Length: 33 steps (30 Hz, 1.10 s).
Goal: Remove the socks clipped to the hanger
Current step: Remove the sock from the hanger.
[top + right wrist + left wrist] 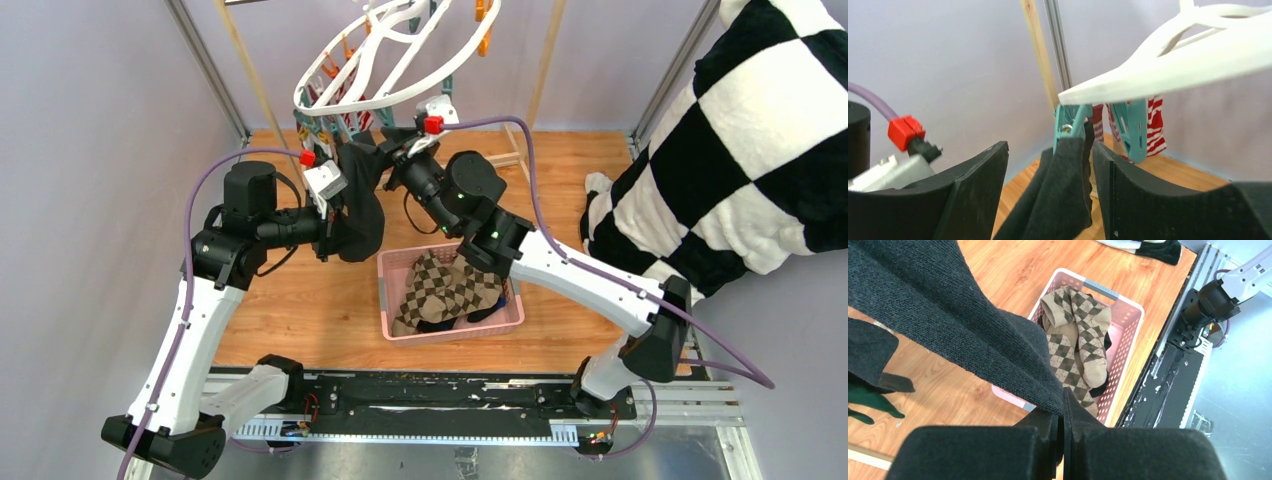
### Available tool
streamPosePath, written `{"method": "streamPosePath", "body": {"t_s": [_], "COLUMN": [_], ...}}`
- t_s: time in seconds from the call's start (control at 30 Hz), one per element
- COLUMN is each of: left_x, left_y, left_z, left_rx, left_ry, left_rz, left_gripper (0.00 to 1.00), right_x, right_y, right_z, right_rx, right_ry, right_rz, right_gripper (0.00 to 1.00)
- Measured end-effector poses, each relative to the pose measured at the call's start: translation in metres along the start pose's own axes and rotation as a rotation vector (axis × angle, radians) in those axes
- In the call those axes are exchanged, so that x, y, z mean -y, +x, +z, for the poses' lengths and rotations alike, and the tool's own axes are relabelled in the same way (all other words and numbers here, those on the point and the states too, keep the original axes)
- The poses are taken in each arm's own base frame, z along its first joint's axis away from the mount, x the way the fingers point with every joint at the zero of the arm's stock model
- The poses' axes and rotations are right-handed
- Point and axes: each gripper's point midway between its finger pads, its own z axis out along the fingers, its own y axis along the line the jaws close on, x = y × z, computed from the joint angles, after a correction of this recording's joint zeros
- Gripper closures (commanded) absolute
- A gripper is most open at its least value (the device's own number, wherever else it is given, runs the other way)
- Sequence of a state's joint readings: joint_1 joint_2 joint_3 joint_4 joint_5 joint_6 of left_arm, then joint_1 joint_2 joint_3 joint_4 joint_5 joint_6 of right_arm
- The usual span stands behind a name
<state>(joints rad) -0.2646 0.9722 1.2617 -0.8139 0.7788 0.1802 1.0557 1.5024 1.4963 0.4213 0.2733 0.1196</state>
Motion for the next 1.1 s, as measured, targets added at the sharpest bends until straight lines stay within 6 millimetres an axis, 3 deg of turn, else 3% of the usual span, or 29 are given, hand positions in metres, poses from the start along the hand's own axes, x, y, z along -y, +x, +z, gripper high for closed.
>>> {"method": "streamPosePath", "body": {"t_s": [0.13,0.43,0.93,1.1], "left_x": [0.000,0.000,0.000,0.000], "left_y": [0.000,0.000,0.000,-0.001], "left_z": [0.000,0.000,0.000,0.000], "left_rx": [0.000,0.000,0.000,0.002], "left_ry": [-0.001,-0.001,0.001,0.000], "left_rz": [0.000,0.000,0.000,0.002], "left_gripper": [1.00,1.00,1.00,1.00], "right_x": [-0.006,-0.013,0.003,0.008], "right_y": [-0.005,0.011,0.035,0.037], "right_z": [0.019,0.046,0.046,0.052], "right_rx": [0.007,-0.031,-0.091,-0.088], "right_ry": [-0.001,0.004,0.070,0.084], "right_rz": [-0.011,-0.025,-0.094,-0.121], "right_gripper": [0.33,0.35,0.41,0.49]}}
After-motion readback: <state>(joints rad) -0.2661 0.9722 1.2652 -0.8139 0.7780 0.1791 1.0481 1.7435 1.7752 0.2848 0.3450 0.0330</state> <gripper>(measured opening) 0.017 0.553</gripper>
